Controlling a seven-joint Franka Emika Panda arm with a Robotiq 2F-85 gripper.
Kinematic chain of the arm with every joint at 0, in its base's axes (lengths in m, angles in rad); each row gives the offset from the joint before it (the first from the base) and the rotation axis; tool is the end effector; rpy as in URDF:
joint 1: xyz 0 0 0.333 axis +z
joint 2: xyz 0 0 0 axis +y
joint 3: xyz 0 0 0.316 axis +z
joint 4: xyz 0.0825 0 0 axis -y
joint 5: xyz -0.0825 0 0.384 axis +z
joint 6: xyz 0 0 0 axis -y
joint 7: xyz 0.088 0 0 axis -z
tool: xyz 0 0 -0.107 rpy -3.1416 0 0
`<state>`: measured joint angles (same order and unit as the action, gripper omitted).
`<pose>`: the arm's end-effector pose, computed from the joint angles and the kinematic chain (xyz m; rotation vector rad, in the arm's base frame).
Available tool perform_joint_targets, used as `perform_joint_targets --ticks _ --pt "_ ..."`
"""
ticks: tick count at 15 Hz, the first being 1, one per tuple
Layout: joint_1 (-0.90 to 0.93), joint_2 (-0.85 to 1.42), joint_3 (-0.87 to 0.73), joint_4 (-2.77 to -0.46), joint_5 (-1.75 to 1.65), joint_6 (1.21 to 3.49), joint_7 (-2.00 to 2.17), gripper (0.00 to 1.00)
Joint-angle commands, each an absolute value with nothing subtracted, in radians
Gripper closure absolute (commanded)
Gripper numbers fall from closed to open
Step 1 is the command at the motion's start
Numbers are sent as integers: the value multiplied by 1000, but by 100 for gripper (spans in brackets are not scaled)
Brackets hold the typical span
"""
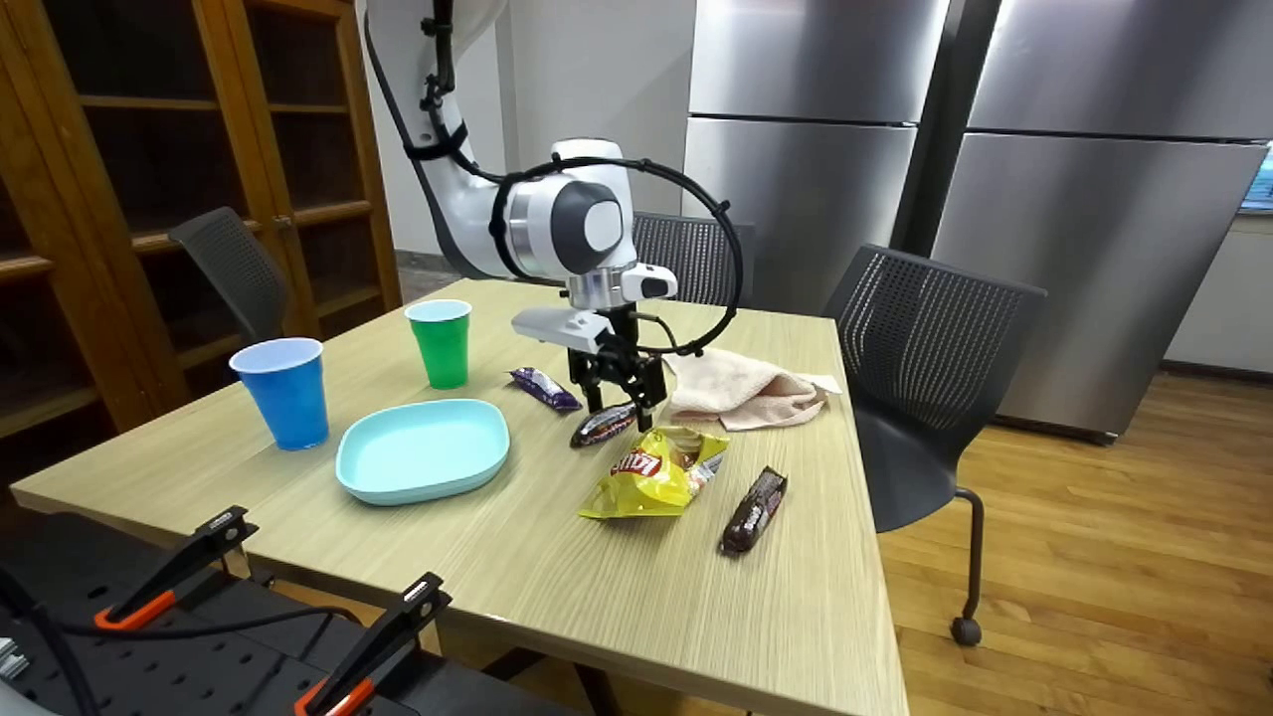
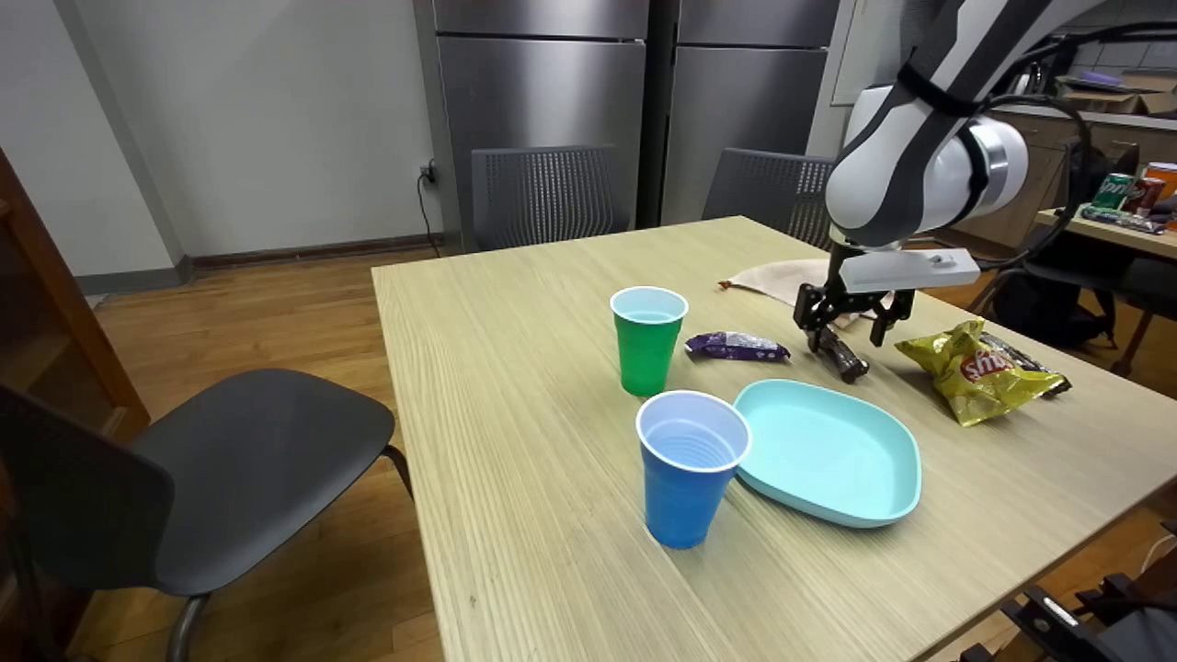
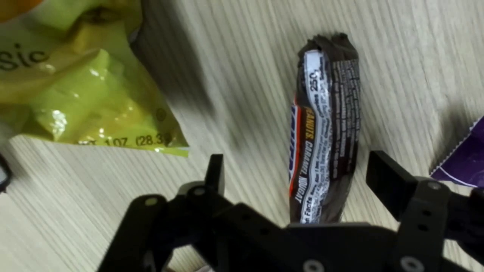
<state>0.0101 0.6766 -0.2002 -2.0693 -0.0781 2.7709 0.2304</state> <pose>0.5692 -0.1094 0.1074 2.9540 -0.4505 0.0549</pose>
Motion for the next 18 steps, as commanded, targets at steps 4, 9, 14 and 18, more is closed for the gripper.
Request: perform_joint_targets --ticks 4,9,14,18 --pt "43 697 -231 -2036 -77 2728 251 47" --pt "51 694 -230 -2028 -77 2724 253 86" --pt "38 670 -222 -2046 -75 2714 232 97" --pt "47 577 -236 -2128 -100 2746 211 97"
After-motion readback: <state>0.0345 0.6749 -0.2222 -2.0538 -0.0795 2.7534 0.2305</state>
